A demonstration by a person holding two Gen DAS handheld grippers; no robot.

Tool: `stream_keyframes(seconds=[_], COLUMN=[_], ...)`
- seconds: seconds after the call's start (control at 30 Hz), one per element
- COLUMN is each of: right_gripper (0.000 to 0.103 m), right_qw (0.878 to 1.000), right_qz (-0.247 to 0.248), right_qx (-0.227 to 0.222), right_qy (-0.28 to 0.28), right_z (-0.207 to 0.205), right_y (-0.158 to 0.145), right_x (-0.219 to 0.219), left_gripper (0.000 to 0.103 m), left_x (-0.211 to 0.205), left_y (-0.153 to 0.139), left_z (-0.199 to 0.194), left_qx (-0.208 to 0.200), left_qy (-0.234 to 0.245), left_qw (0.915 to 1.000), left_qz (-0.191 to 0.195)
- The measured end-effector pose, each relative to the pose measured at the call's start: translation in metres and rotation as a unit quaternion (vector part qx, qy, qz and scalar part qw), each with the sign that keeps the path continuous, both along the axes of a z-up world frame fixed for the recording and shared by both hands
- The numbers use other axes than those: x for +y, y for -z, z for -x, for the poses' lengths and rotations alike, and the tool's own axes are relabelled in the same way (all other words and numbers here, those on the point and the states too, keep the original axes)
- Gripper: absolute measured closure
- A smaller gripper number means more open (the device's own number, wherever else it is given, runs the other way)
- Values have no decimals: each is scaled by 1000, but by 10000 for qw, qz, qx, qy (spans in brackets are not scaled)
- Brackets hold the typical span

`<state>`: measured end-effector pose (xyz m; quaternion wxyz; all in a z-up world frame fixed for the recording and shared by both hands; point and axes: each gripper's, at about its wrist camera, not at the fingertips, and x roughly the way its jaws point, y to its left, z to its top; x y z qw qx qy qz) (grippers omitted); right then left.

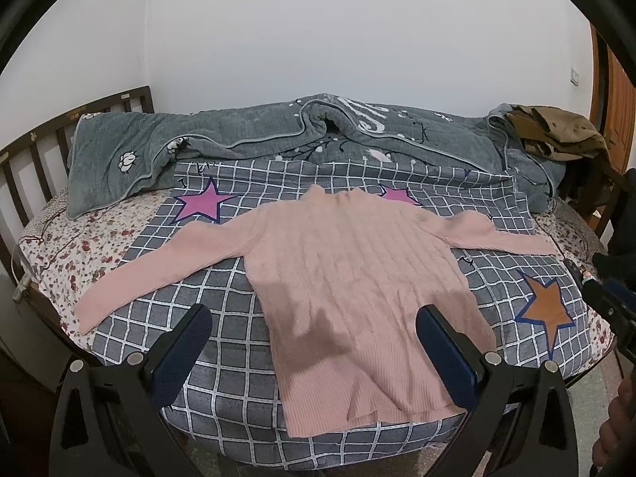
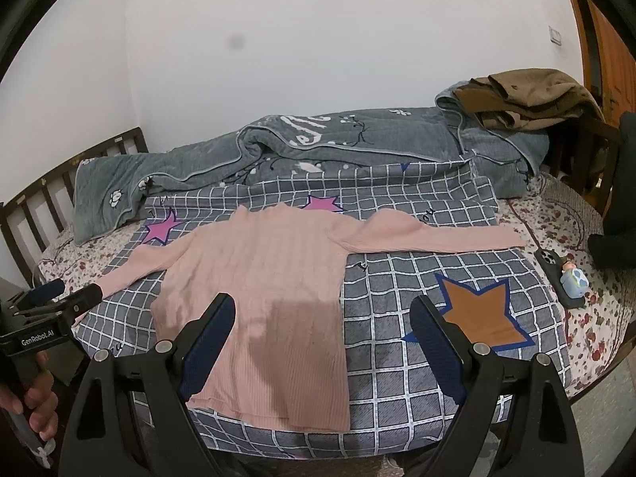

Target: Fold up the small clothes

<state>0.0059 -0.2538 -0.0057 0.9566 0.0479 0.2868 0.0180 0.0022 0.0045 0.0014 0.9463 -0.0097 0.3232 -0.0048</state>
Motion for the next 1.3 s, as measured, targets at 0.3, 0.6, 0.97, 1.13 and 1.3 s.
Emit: stream_keyframes(seconds=[0.3, 0.6, 0.97, 1.13, 1.3], right_gripper=[15, 15, 15, 15, 15], right_qw=[10000, 10000, 10000, 10000, 10000], right_qz=[9, 34, 12, 33, 48], right_qx=[-9, -29, -25, -36, -28], right_qy=[24, 20, 30, 51, 43], right_z=[0, 1, 1, 1, 2], right_y=[-2, -3, -4, -4, -4], right_x=[-1, 1, 1, 2, 2], left_gripper=[0, 0, 0, 0, 0], left_x=[2, 10, 11, 10, 13], left_y=[-1, -1, -4, -5, -7], left_z=[0, 1, 3, 5, 4], left_qx=[-15, -26, -90, -112, -136], left_qy=[-17, -59, -41, -30, -35], left_qw=[10000, 10000, 9999, 9999, 9999], left_qz=[34, 69, 74, 68, 74])
